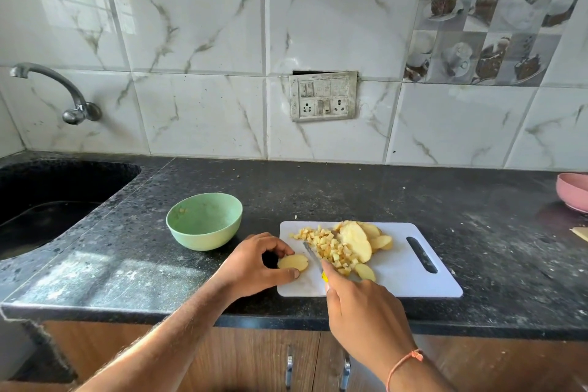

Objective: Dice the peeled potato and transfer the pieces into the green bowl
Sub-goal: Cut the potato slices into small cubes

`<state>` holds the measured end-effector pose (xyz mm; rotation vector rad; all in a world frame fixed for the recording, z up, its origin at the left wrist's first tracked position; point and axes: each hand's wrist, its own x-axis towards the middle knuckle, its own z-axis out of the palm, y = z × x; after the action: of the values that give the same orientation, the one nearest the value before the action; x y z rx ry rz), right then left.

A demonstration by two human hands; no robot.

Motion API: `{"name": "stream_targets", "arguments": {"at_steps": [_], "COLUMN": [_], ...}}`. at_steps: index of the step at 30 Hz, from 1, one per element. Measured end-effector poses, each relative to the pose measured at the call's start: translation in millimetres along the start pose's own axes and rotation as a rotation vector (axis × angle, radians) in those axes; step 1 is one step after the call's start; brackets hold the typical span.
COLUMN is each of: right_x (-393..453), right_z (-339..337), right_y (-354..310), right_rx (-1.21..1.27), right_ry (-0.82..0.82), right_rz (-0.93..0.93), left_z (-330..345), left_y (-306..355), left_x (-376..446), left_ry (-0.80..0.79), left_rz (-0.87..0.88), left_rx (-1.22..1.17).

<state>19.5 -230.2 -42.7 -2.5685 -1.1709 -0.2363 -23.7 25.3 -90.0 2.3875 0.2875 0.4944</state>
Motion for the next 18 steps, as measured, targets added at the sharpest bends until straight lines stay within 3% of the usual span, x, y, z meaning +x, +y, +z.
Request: {"name": "stream_targets", "arguments": {"at_steps": [7,18], "right_x": [8,3], "right_z": [1,4], "right_y": [-15,-15], "right_rx": [-0.076,-0.114], "right_ry": [-0.142,-0.171], "right_rz": [-0.029,-0.056], "left_z": [-2,0], "left_y": [2,2], "left_x": [-1,2], "left_ry": [-0.013,-0.004], "left_rz": [-0.029,-0.081], "left_rx": [-0.061,-0.071]}}
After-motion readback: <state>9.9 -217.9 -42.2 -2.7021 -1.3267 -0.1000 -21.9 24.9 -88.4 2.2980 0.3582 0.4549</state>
